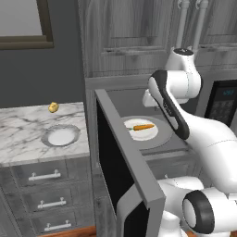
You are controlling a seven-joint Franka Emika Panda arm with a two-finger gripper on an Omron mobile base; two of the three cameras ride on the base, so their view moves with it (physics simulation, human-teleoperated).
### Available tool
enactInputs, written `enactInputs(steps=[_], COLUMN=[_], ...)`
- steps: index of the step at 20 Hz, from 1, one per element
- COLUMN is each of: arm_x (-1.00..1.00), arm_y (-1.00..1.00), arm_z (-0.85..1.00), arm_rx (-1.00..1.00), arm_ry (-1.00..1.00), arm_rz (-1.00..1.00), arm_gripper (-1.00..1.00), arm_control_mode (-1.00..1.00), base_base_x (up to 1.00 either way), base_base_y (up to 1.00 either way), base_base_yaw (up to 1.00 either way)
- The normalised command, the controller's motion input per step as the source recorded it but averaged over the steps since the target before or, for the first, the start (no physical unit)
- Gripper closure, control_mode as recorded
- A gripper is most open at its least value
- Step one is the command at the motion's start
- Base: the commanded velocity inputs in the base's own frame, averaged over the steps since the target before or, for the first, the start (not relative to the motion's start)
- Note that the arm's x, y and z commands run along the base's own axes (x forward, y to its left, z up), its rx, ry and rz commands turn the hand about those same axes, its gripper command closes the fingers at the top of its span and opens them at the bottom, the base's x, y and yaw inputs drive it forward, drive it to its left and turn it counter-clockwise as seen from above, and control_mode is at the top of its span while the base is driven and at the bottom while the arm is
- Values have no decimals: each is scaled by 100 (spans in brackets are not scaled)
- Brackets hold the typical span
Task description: Pick the carrot from the microwave and place it on plate located on the counter.
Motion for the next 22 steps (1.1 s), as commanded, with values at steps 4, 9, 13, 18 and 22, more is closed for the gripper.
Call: enactInputs(steps=[4,9,13,18,22], arm_x=[-11,-72,-19,20,62], arm_y=[-1,-3,0,-1,0], arm_z=[-4,-65,-75,-48,-14], arm_rx=[0,0,0,0,0], arm_ry=[1,-2,-5,-6,-1], arm_rz=[-1,-11,-21,-15,-11], arm_gripper=[-100,-100,-100,-100,-100], arm_control_mode=[-100,-100,-100,-100,-100], base_base_x=[0,0,0,0,0], base_base_y=[0,0,0,0,0], base_base_yaw=[0,0,0,0,0])
